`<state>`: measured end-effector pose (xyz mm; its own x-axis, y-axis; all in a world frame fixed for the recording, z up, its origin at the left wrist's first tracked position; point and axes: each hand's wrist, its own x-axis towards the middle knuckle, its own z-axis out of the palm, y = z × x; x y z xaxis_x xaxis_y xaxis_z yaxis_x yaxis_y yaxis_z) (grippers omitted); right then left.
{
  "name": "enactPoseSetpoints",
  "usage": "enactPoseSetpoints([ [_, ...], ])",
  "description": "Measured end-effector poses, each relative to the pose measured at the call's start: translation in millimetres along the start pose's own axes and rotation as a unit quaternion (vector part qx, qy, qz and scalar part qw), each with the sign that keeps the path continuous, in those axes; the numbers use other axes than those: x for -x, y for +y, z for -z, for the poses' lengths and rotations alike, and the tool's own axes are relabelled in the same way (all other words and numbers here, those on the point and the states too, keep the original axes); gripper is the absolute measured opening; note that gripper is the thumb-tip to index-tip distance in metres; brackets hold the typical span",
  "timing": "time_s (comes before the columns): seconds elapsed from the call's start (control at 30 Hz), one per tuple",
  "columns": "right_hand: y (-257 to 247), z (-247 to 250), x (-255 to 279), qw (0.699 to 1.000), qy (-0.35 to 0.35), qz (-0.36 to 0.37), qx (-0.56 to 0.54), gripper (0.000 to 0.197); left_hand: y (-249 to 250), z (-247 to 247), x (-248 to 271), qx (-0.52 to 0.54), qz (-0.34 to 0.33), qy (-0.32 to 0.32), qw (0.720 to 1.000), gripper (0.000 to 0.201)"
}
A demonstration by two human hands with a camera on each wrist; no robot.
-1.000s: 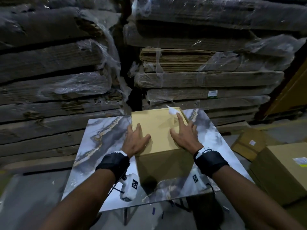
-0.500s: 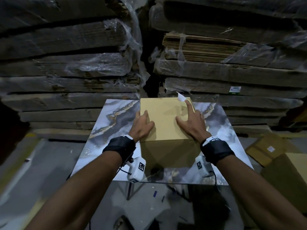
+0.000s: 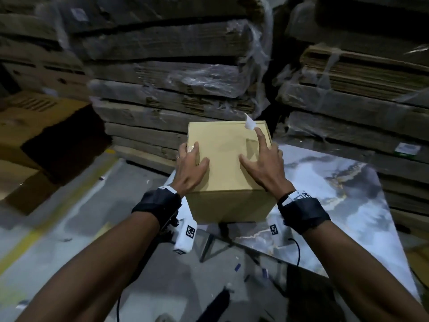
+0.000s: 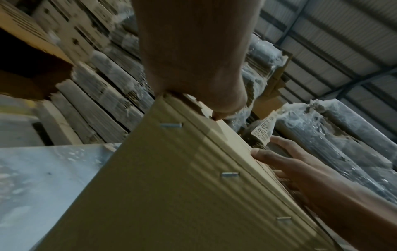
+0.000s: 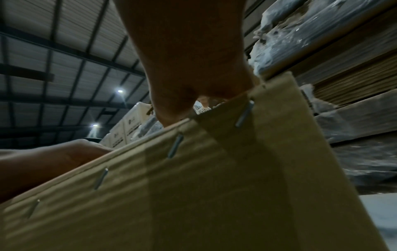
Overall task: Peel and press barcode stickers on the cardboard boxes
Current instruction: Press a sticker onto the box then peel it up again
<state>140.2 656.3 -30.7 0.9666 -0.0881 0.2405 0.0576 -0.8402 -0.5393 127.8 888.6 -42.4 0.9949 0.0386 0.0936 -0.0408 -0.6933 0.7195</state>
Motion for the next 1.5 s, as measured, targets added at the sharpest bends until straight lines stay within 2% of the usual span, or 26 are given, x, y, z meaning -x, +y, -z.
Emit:
enactPoseSetpoints([
  [0.23, -88, -44, 1, 0.995, -0.042, 0.093, -0.022, 0.095, -57, 71, 32, 0.006, 0.055, 0.092, 0.994, 0.069],
  [0.37, -142, -79, 12, 0.987, -0.081, 0.133, -0.041, 0.096, -102, 114, 54, 0.003, 0.095, 0.13, 0.987, 0.08],
  [0.67, -276, -171, 63, 0.962, -0.163, 0.215, -0.042, 0.097, -226, 196, 126, -0.006, 0.201, 0.205, 0.958, 0.075],
  [0.87, -344, -234, 103, 0.939, -0.216, 0.263, -0.04, 0.095, -300, 238, 173, 0.007, 0.257, 0.24, 0.936, 0.077],
  [1.03, -379, -291, 131, 0.918, -0.267, 0.291, -0.031, 0.101, -350, 255, 212, 0.018, 0.304, 0.258, 0.917, 0.077],
  [1.2, -402, -347, 170, 0.894, -0.325, 0.307, -0.029, 0.103, -399, 261, 257, 0.021, 0.352, 0.267, 0.897, 0.067],
  [1.5, -421, -444, 231, 0.84, -0.437, 0.321, -0.03, 0.114, -482, 258, 321, 0.045, 0.453, 0.267, 0.849, 0.068],
])
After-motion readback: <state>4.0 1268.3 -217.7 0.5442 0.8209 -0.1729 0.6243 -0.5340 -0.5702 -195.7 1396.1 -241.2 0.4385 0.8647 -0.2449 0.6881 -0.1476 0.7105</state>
